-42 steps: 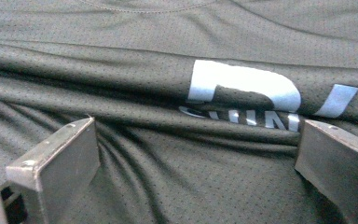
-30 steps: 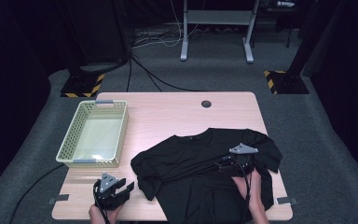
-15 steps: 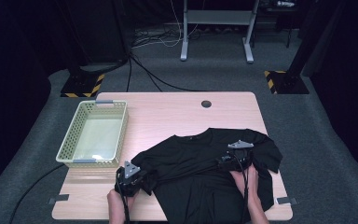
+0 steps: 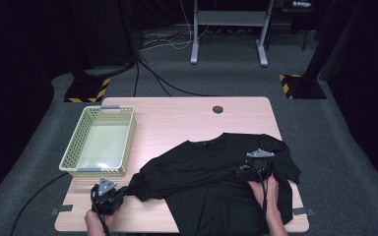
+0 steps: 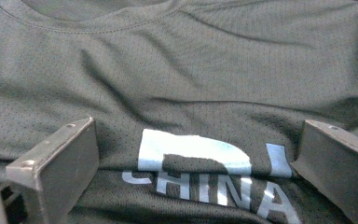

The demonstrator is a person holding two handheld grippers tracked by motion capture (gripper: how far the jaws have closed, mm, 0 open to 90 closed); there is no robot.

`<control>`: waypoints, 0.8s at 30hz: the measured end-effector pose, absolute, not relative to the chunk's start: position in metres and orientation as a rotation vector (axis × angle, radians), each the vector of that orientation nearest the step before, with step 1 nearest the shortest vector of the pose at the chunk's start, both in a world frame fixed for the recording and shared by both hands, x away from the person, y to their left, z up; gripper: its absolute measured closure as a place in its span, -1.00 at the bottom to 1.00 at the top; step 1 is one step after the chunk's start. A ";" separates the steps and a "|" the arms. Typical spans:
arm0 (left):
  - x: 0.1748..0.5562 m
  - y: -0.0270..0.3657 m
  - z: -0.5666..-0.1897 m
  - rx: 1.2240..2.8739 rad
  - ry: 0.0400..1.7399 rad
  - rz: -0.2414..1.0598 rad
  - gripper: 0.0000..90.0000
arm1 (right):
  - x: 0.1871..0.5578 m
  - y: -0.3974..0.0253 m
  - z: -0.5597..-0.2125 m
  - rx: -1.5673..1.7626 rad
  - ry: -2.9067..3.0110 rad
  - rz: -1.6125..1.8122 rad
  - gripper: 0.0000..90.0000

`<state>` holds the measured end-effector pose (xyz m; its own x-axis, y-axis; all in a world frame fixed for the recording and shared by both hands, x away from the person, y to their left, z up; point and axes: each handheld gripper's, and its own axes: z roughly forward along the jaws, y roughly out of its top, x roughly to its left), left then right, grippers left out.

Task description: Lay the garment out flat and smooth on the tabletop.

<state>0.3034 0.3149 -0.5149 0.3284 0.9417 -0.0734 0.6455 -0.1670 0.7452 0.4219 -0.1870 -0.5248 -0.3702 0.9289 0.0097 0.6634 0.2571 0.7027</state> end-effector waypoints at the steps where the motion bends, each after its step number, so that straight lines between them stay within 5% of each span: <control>1: 0.300 0.320 -0.515 1.898 1.423 0.558 0.91 | 0.422 -0.186 -0.525 1.451 2.125 0.876 -1.00; 7: 0.291 0.316 -0.501 1.839 1.464 0.607 0.06 | 0.421 -0.185 -0.524 1.457 2.116 0.872 -1.00; 10: 0.296 0.282 -0.492 1.876 1.382 0.645 -0.20 | 0.420 -0.184 -0.525 1.456 2.112 0.873 -1.00; 16: 0.317 0.253 -0.515 1.984 1.415 0.650 -0.36 | 0.418 -0.184 -0.525 1.457 2.111 0.873 -1.00; 24: 0.293 0.274 -0.522 1.973 1.446 0.643 -0.43 | 0.415 -0.185 -0.525 1.454 2.110 0.873 -1.00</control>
